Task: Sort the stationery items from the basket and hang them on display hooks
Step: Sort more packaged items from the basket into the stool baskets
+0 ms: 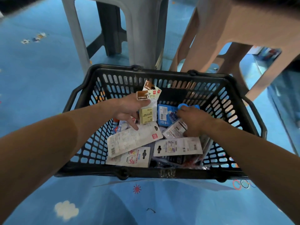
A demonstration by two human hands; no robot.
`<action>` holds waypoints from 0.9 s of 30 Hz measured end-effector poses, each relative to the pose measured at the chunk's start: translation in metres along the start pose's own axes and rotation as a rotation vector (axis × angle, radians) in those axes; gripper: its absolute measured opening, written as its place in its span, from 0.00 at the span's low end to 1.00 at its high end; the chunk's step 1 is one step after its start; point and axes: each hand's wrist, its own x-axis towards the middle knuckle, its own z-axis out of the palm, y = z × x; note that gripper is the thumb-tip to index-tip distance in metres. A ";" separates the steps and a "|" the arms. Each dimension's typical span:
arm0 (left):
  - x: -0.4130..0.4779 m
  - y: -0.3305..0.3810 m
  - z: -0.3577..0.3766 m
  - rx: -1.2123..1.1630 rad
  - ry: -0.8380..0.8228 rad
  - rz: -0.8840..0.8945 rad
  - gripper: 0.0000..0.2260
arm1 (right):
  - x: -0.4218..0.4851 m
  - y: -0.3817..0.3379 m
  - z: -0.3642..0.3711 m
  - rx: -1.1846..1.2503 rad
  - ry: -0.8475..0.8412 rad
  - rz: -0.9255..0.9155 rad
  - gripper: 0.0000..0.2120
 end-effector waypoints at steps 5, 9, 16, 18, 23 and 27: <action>0.003 -0.006 -0.012 -0.118 0.002 0.019 0.13 | 0.006 -0.024 0.000 -0.162 -0.039 -0.254 0.57; 0.005 -0.012 -0.020 -0.073 0.054 -0.010 0.16 | 0.009 -0.041 -0.005 -0.233 -0.099 -0.257 0.55; -0.001 -0.011 -0.019 0.039 0.127 0.016 0.15 | -0.003 -0.049 -0.017 -0.171 0.212 -0.257 0.25; -0.005 -0.007 -0.018 0.033 0.128 0.074 0.13 | -0.011 -0.044 -0.013 -0.077 0.177 -0.269 0.24; -0.006 -0.005 -0.016 0.071 0.105 0.163 0.14 | -0.021 -0.055 -0.012 0.186 0.015 -0.335 0.26; -0.001 -0.005 -0.004 0.102 0.104 0.154 0.14 | -0.022 -0.047 -0.012 0.452 0.048 -0.200 0.23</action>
